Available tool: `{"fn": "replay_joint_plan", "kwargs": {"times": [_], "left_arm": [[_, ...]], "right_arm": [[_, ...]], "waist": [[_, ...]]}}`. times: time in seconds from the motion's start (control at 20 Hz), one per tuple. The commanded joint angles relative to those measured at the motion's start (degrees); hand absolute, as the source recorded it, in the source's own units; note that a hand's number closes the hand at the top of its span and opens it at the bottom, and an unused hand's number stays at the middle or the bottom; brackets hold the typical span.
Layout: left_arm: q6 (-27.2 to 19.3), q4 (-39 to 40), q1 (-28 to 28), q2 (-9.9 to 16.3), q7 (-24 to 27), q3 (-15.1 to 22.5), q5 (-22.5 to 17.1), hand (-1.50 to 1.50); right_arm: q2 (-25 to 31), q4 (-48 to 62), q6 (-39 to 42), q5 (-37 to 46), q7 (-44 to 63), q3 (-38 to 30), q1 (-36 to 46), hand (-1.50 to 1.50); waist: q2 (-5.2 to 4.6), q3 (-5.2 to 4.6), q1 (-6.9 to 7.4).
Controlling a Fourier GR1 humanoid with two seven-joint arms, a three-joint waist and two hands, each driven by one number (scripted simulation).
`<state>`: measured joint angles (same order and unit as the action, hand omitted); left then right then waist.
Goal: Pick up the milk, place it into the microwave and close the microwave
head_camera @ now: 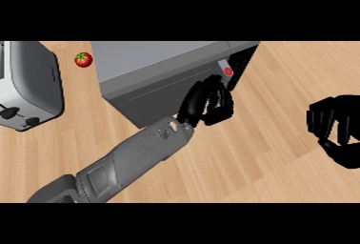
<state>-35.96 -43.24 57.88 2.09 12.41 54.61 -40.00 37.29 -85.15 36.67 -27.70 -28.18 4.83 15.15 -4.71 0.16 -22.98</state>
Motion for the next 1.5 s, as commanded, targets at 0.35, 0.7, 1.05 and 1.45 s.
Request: {"fn": "replay_joint_plan", "kwargs": {"times": [0.35,0.7,1.05,1.45], "left_arm": [[-1.1,0.6,6.2,-1.9,2.1,-1.1,-1.4,1.5],[-3.0,0.6,5.5,-1.9,3.2,-0.4,-2.4,1.5],[-4.2,0.7,5.3,-1.9,4.0,-0.5,-3.6,1.5],[-4.7,-3.5,-1.9,-2.0,1.5,-14.3,-18.3,1.5]], "right_arm": [[0.6,-7.1,5.0,-1.5,0.0,4.0,0.8,1.5],[0.5,-10.7,4.6,-3.0,1.7,5.3,0.5,1.5],[0.8,-13.9,4.2,-3.8,3.3,6.3,-0.2,1.5],[1.4,-16.6,6.5,-4.9,8.0,13.3,-5.3,1.5]], "waist": [[0.07,0.18,-3.08],[0.04,0.22,-4.14],[0.17,0.16,-4.63],[-1.3,-1.01,0.01]]}}
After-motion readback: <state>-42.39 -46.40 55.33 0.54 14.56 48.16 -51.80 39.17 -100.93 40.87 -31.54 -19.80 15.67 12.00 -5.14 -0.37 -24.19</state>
